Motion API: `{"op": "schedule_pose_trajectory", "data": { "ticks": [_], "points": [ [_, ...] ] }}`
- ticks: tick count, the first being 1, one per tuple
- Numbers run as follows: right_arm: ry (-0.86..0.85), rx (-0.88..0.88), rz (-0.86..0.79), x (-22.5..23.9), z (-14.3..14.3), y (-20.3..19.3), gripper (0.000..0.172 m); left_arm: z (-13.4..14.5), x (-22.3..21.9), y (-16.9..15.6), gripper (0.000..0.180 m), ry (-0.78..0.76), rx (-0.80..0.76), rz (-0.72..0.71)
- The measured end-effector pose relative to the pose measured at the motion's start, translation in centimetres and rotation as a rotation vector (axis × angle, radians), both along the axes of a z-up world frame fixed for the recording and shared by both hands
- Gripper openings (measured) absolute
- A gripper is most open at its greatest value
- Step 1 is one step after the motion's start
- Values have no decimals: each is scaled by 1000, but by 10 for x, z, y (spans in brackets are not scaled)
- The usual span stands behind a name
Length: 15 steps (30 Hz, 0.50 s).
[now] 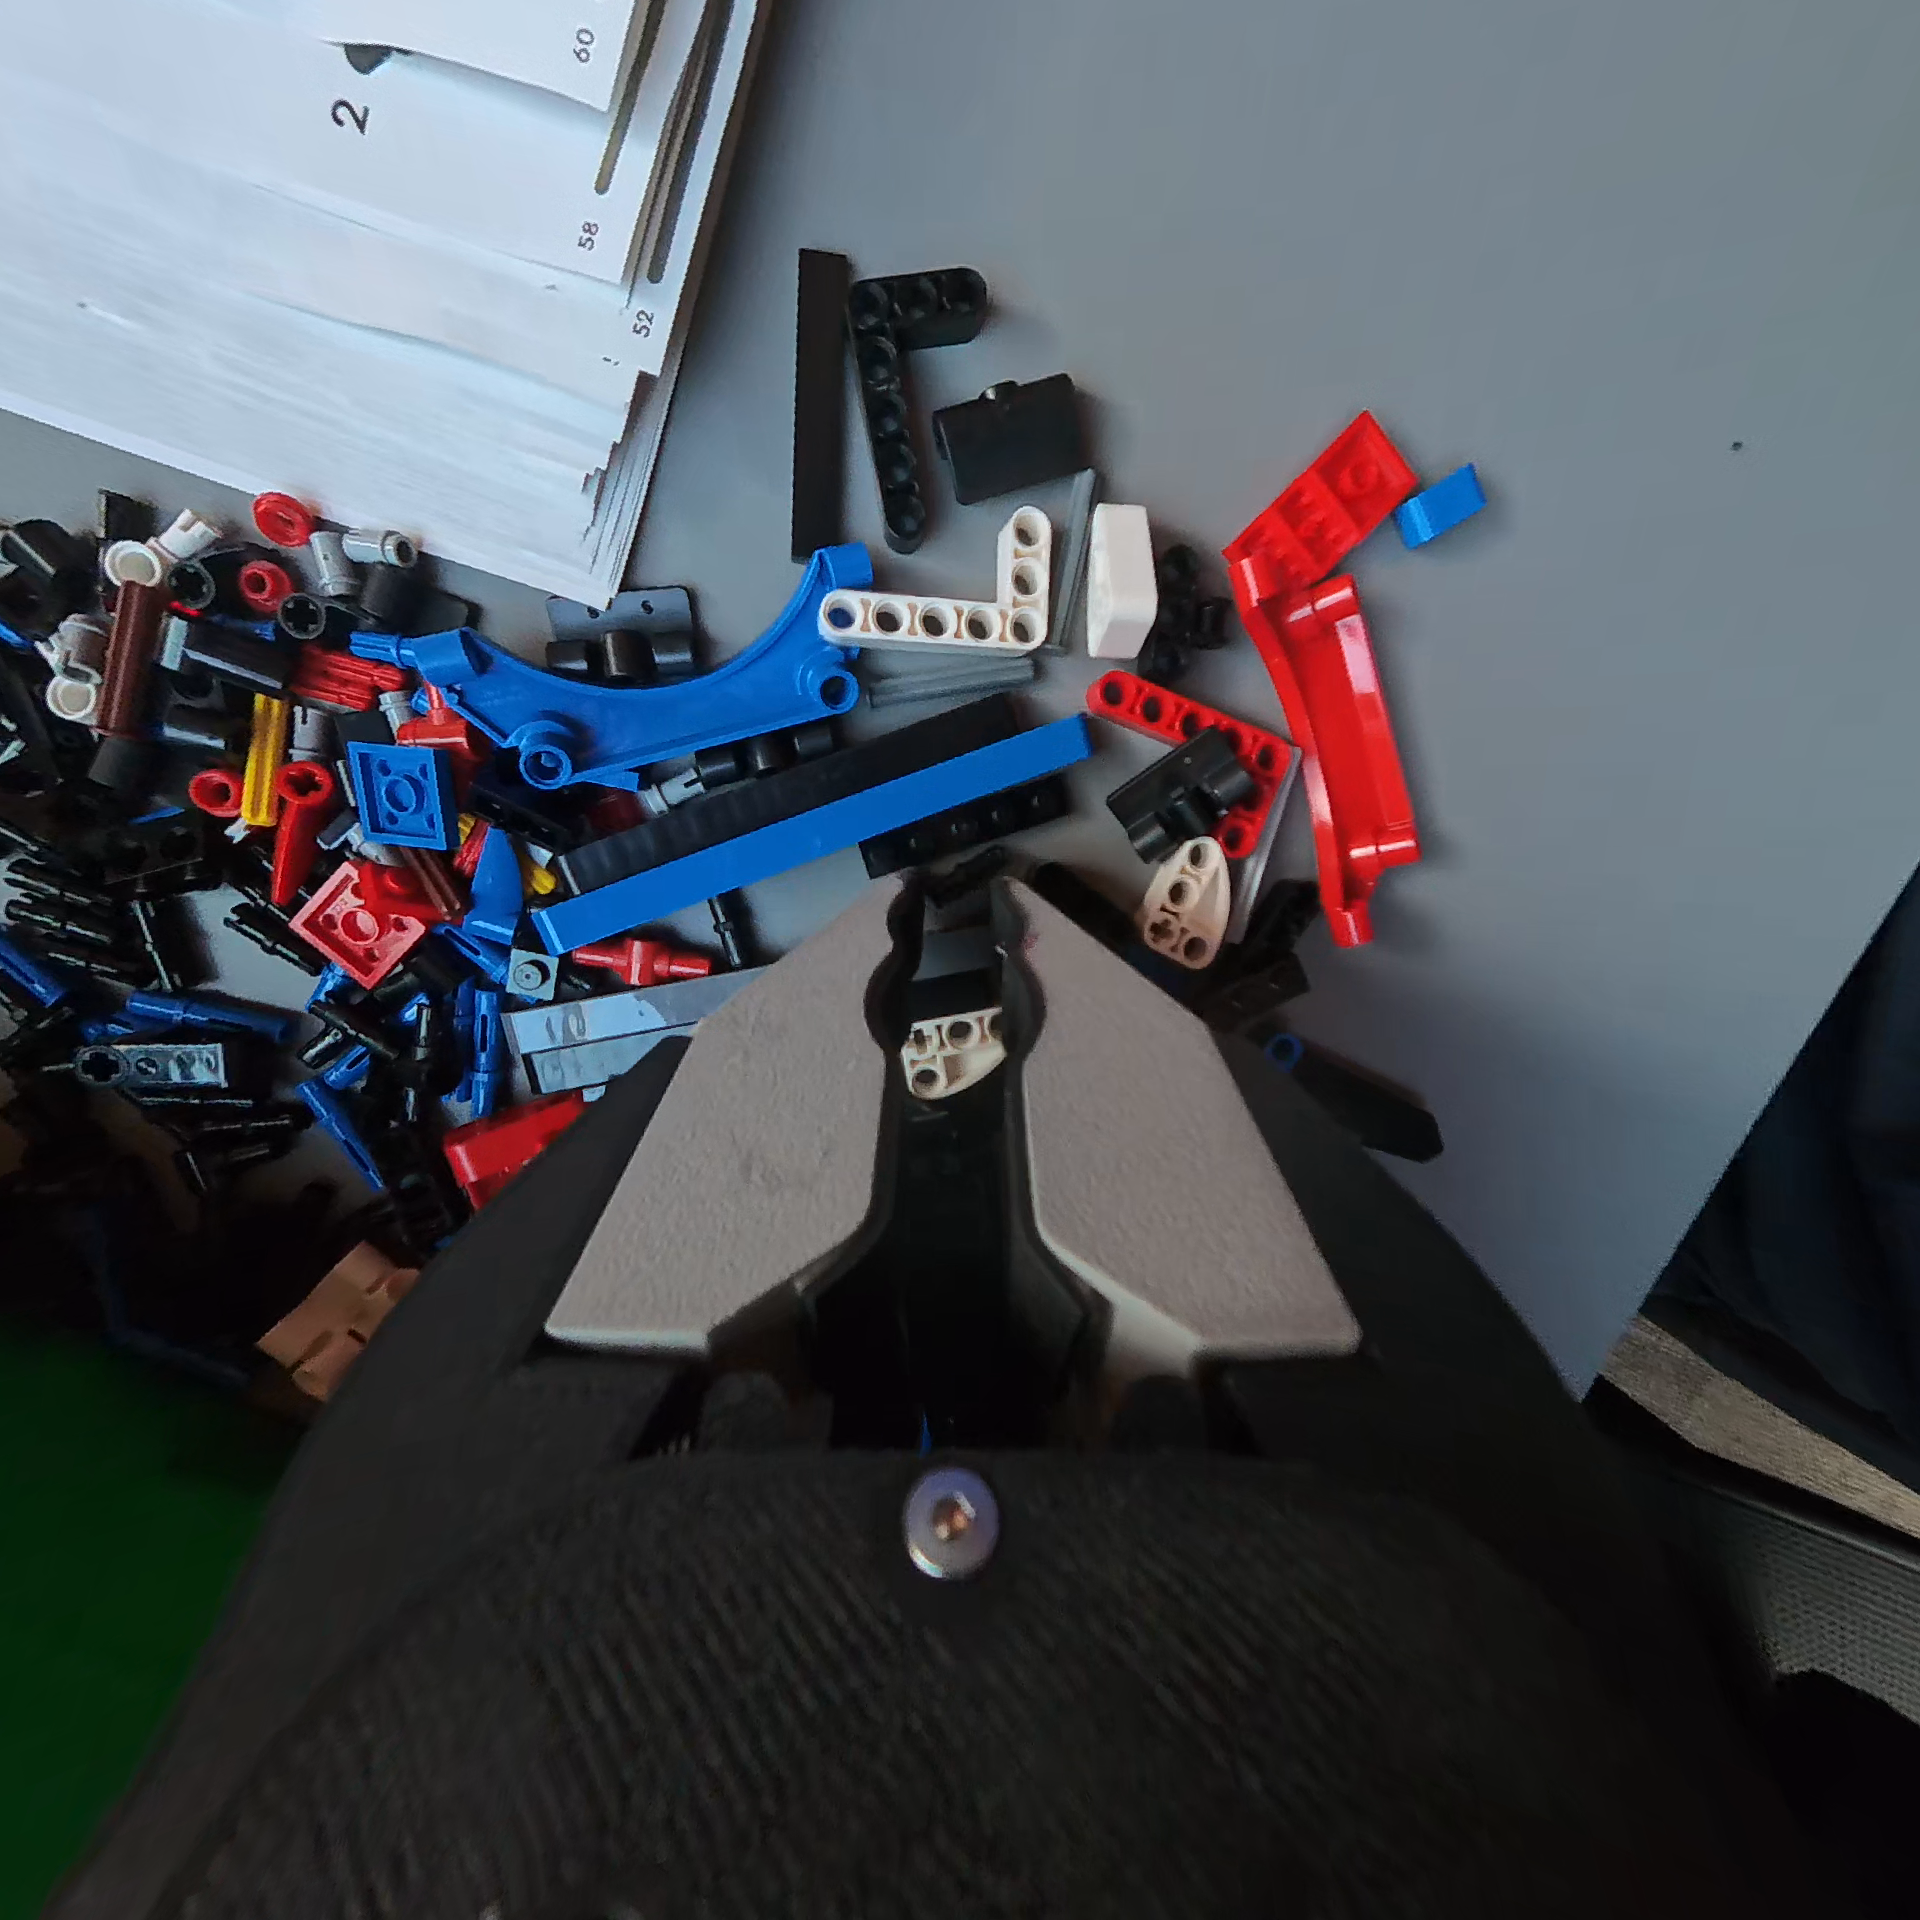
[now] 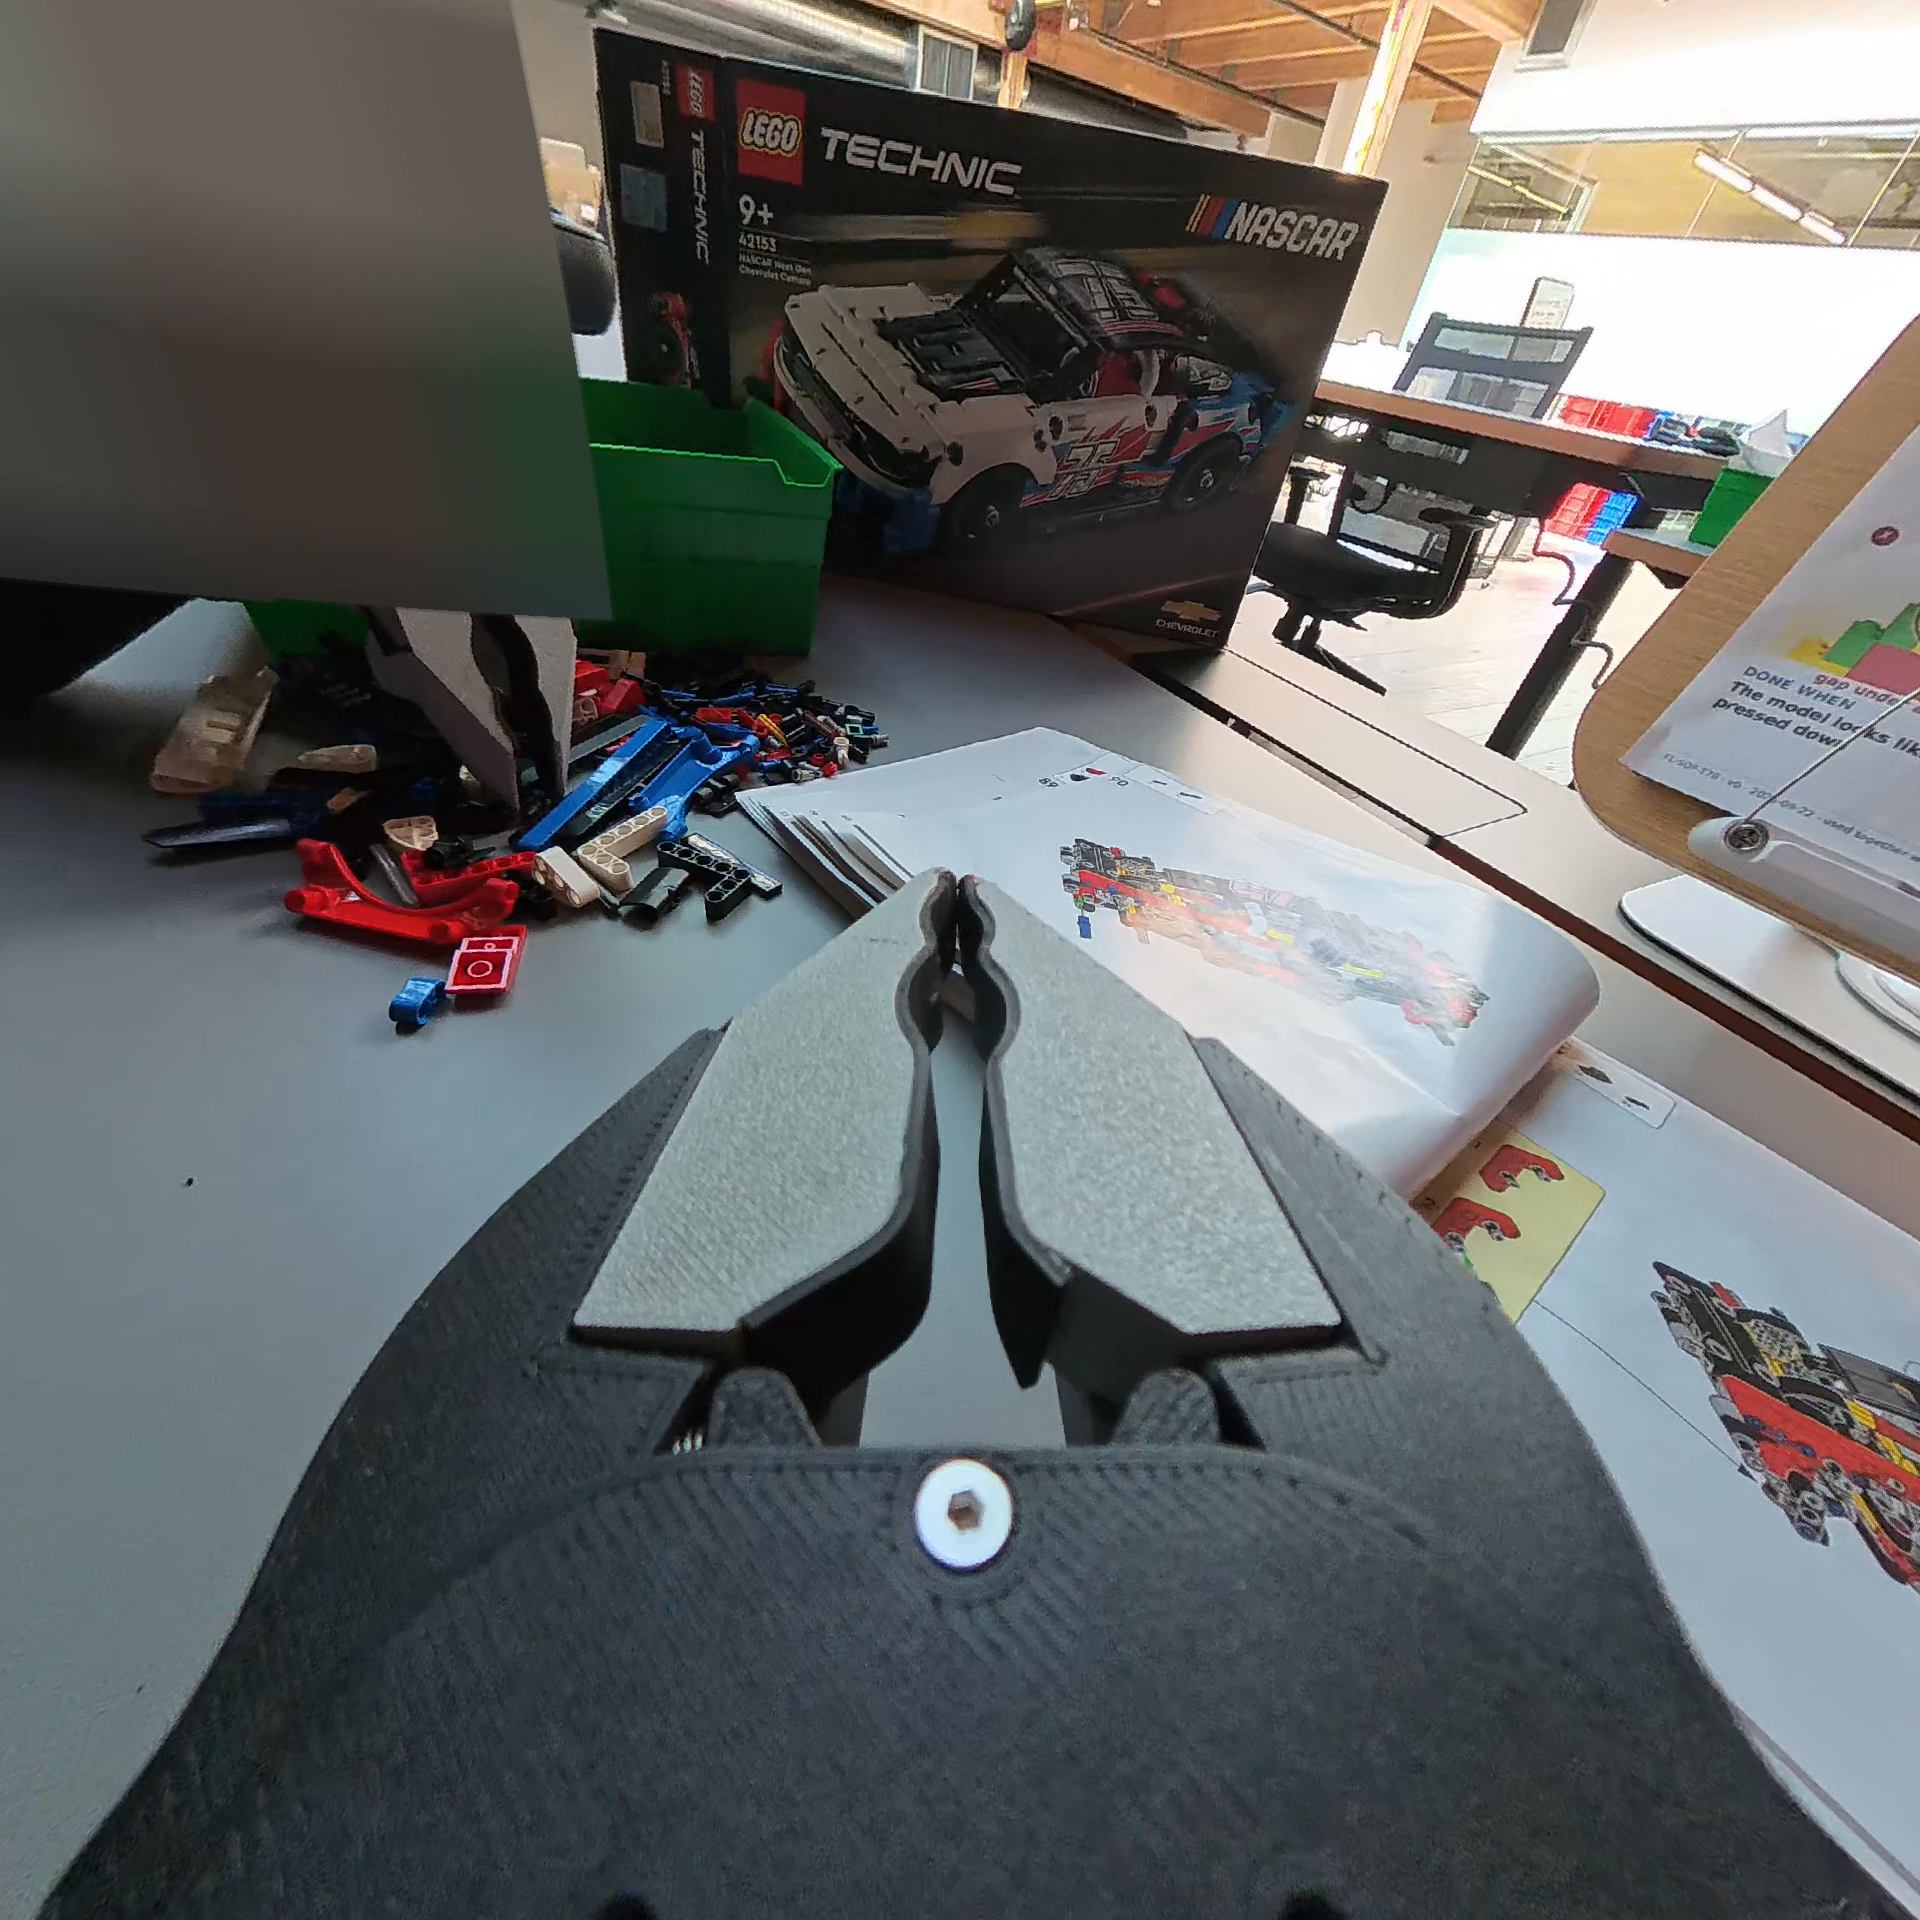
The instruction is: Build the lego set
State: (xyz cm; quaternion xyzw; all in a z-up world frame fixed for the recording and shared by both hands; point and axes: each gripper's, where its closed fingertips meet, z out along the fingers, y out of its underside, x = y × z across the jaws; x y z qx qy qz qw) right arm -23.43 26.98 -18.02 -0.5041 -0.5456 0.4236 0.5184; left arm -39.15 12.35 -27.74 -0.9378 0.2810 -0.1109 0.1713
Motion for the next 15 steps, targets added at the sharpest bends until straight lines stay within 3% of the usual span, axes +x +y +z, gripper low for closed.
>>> {"op": "schedule_pose_trajectory", "data": {
  "ticks": [15],
  "points": [
    [-30, -10, 2, -3, -8, 4, 0, 0, 3, 3, 7, -54, 19, -16]
  ]
}}
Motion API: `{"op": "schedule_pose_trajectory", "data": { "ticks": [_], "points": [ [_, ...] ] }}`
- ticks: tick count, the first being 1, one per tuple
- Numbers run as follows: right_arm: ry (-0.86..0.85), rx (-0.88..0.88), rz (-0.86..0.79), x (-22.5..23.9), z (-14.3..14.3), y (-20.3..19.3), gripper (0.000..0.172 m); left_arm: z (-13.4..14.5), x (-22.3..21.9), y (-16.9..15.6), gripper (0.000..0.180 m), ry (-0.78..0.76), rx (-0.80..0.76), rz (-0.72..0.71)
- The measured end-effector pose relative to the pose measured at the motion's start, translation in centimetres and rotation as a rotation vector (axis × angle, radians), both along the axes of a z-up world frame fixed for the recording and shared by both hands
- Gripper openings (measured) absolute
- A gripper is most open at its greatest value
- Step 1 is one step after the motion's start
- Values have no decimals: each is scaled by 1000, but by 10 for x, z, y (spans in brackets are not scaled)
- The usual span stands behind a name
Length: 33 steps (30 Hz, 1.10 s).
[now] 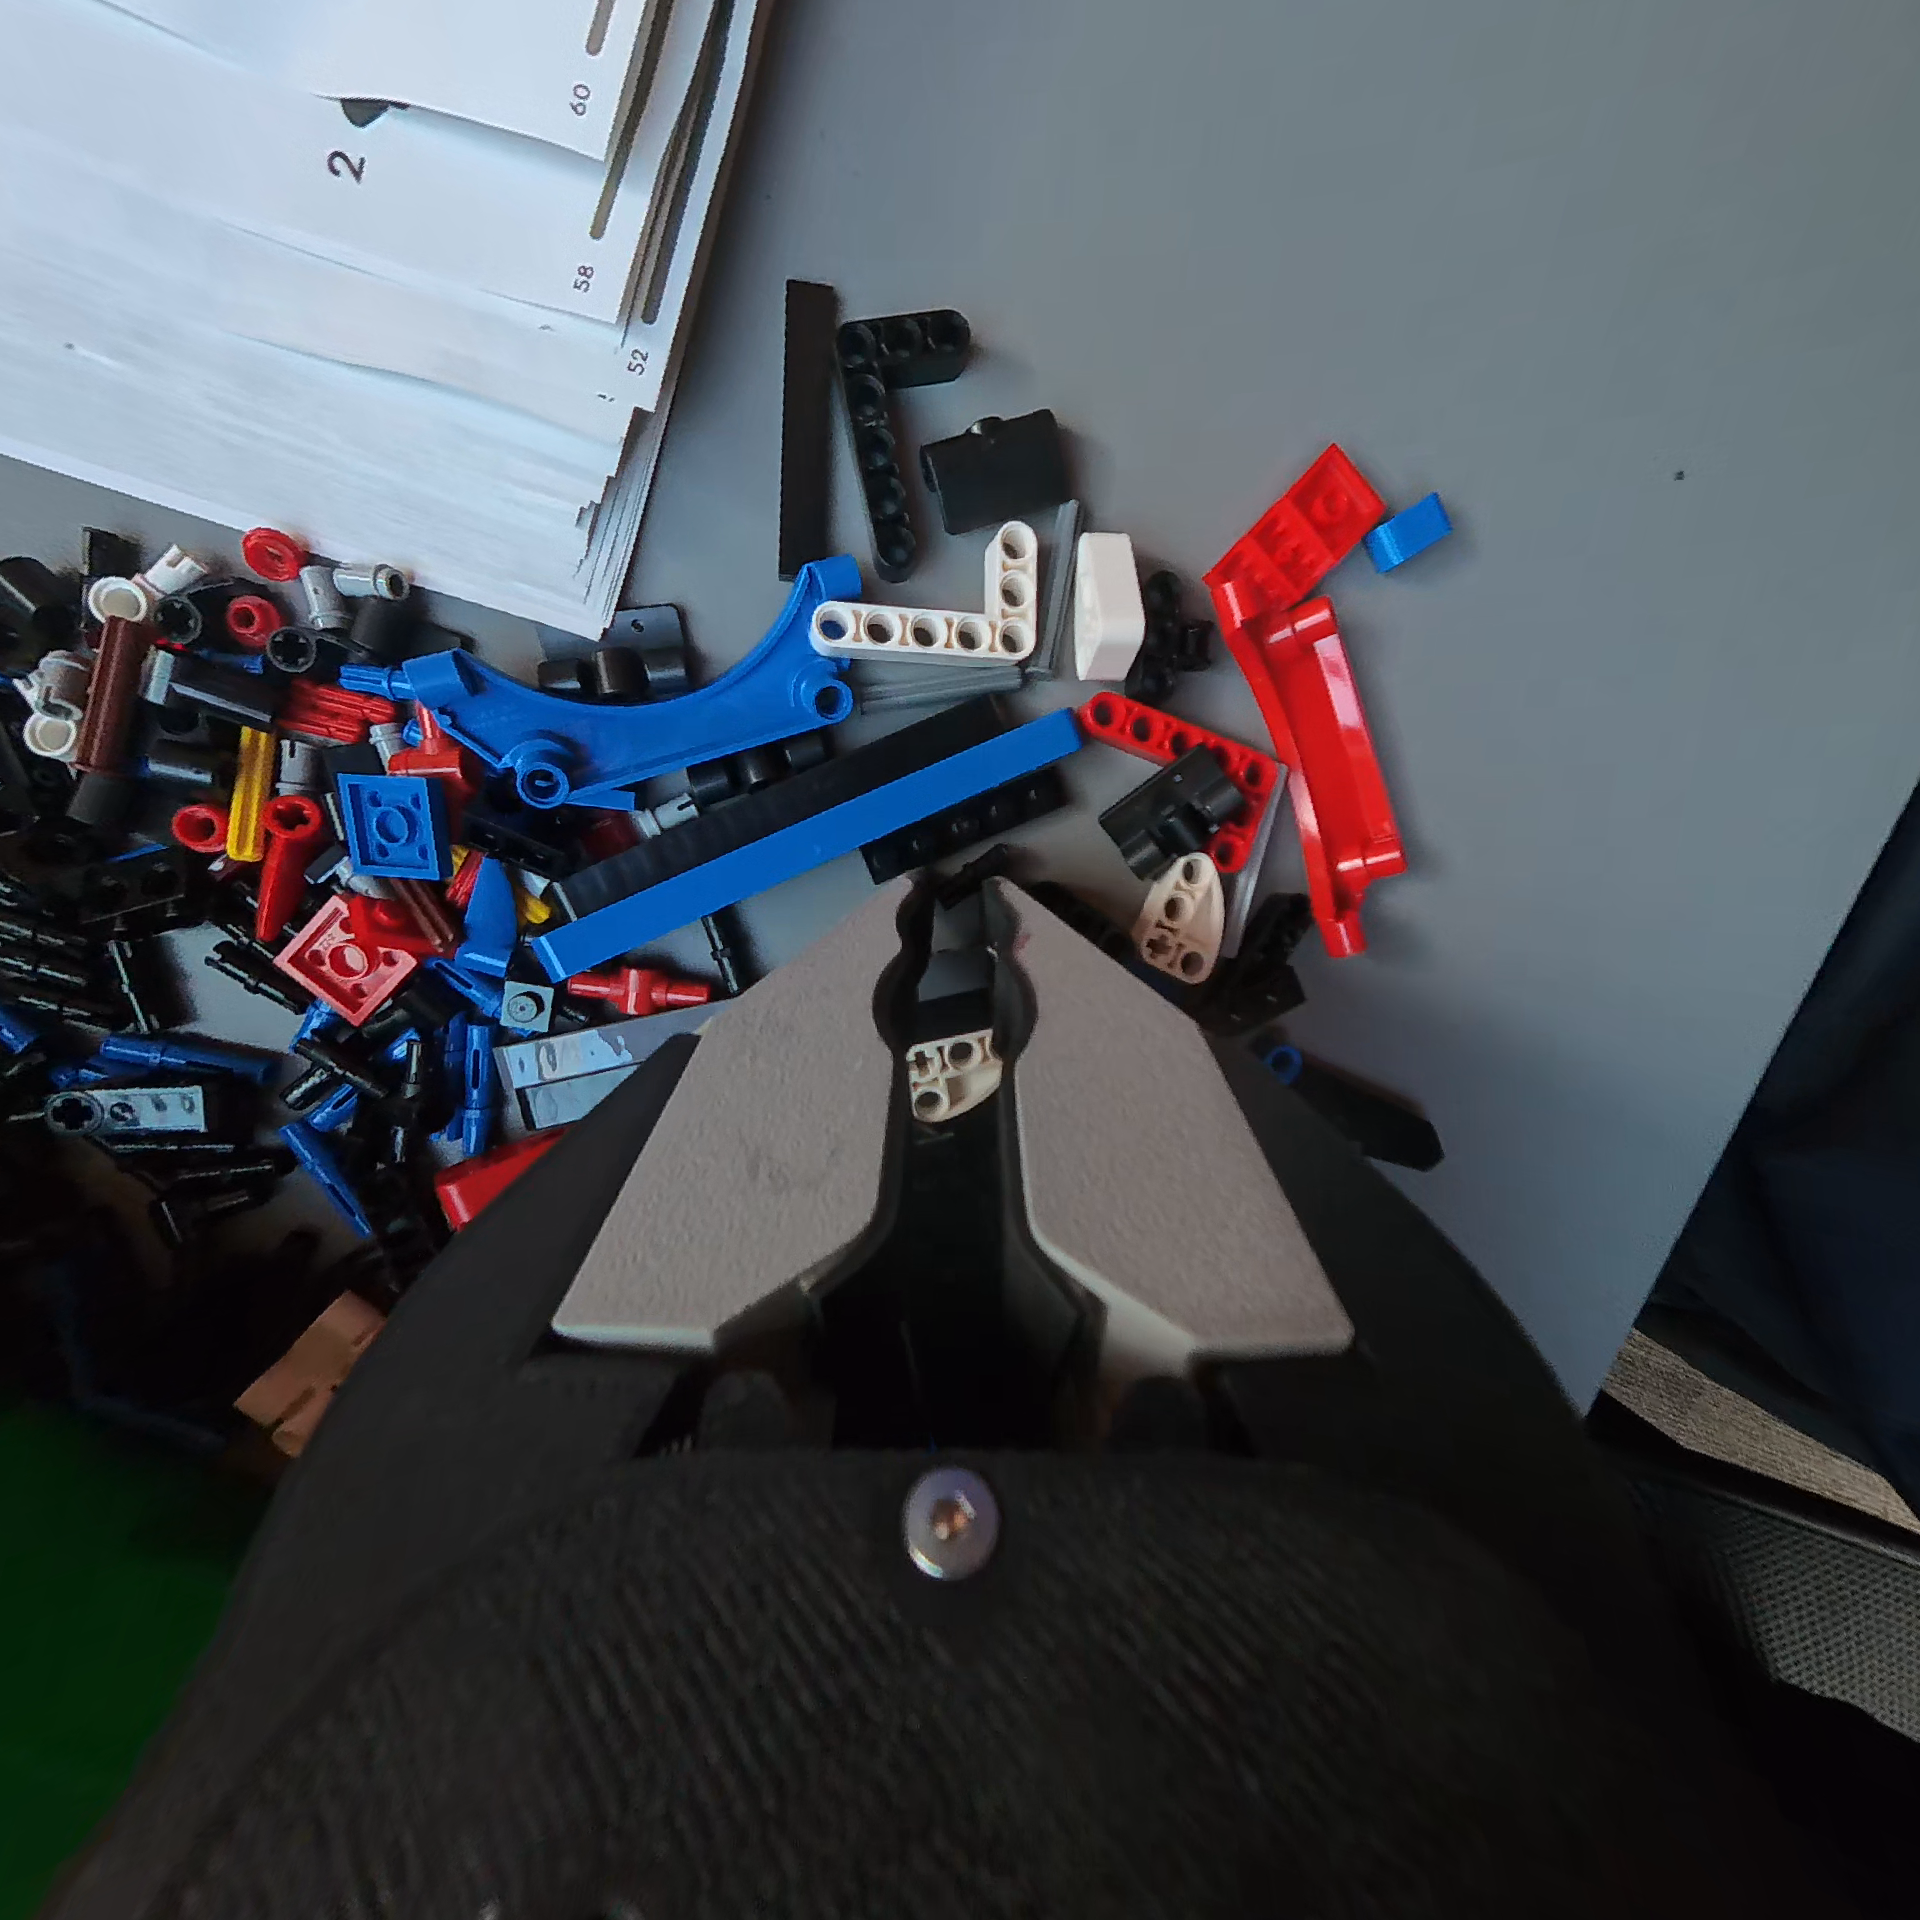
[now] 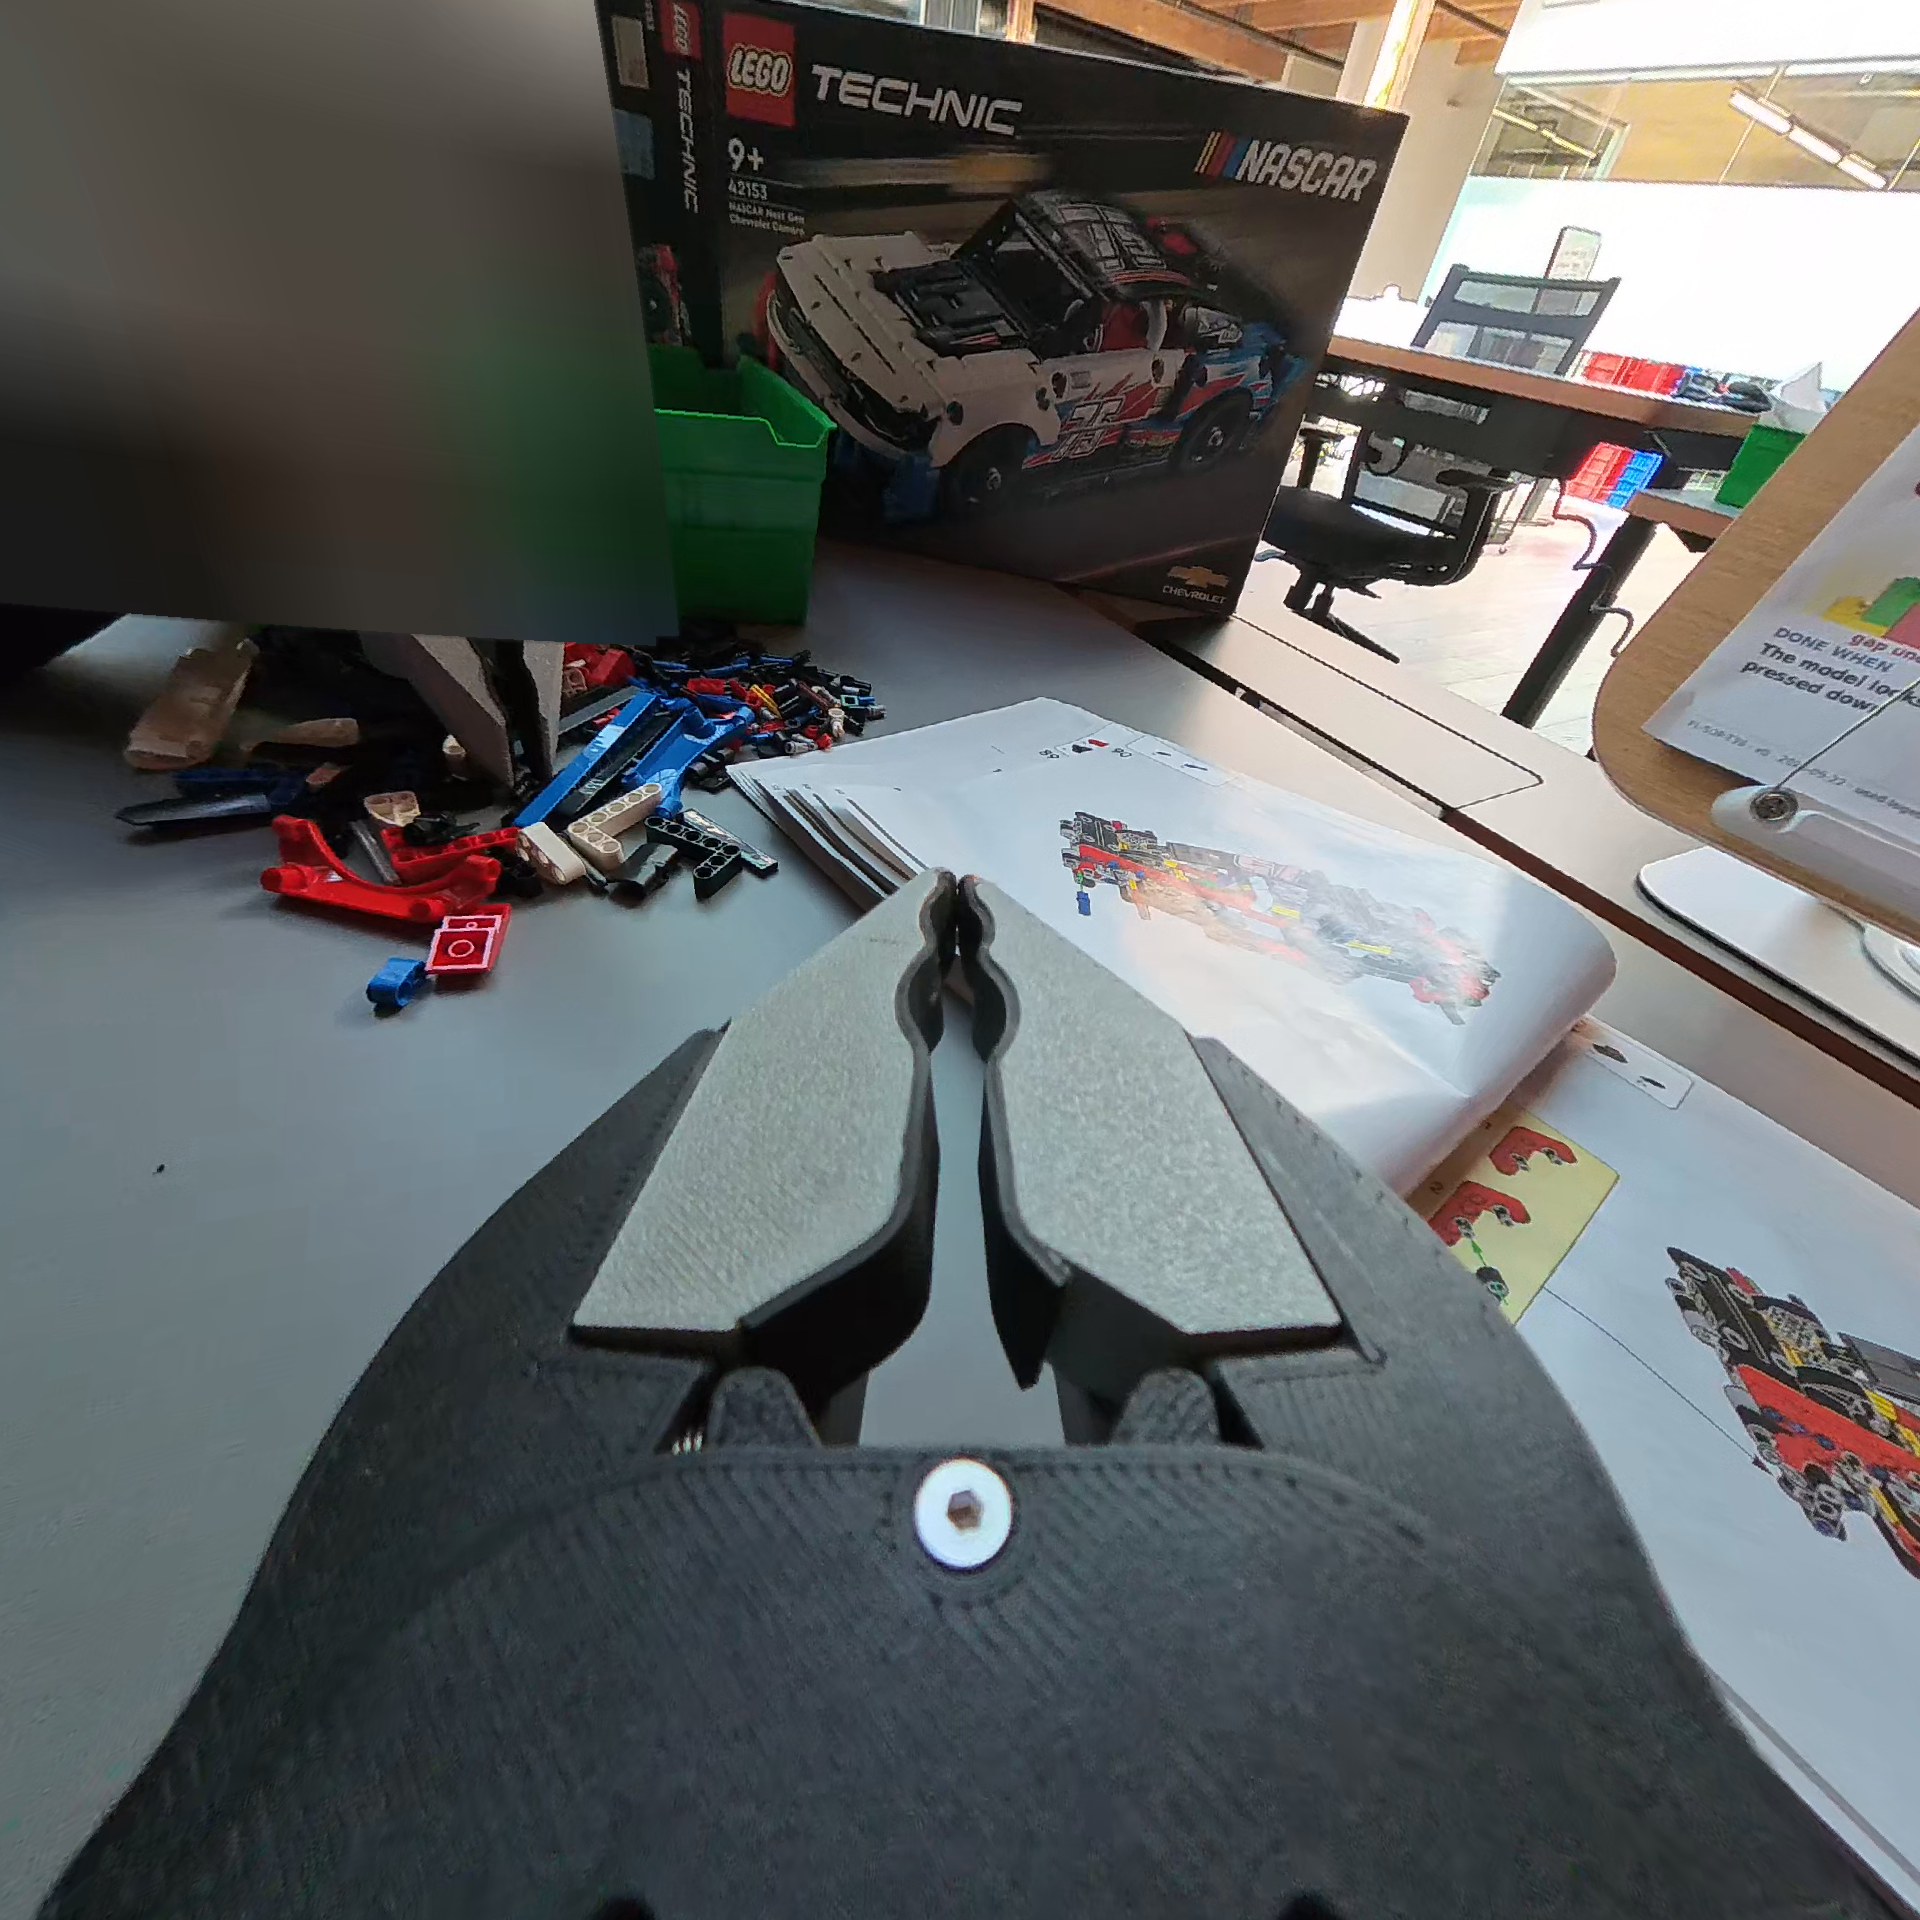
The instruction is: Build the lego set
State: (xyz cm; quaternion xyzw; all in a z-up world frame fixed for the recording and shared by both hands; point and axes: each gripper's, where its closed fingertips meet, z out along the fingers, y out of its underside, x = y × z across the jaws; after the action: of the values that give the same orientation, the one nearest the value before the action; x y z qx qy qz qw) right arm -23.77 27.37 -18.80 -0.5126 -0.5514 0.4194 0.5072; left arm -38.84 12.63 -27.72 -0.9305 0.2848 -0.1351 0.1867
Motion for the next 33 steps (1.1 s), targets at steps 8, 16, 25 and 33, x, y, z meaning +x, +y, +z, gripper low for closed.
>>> {"op": "schedule_pose_trajectory", "data": {
  "ticks": [8, 16, 25, 33],
  "points": [
    [7, -22, 0, 1, 1, 2, 0, 5, 0, -3, 9, 30, 24, -33],
    [8, -6, 0, 1, 2, 1, 0, 0, 2, -2, 4, 52, 24, -48],
    [17, 0, 12, 1, 5, -3, 0, 7, 6, 2, 2, 36, 53, -54],
    [71, 51, 1, 10, 21, -9, 0, 50, 32, 18, 2, -10, 170, -58]
  ]
}}
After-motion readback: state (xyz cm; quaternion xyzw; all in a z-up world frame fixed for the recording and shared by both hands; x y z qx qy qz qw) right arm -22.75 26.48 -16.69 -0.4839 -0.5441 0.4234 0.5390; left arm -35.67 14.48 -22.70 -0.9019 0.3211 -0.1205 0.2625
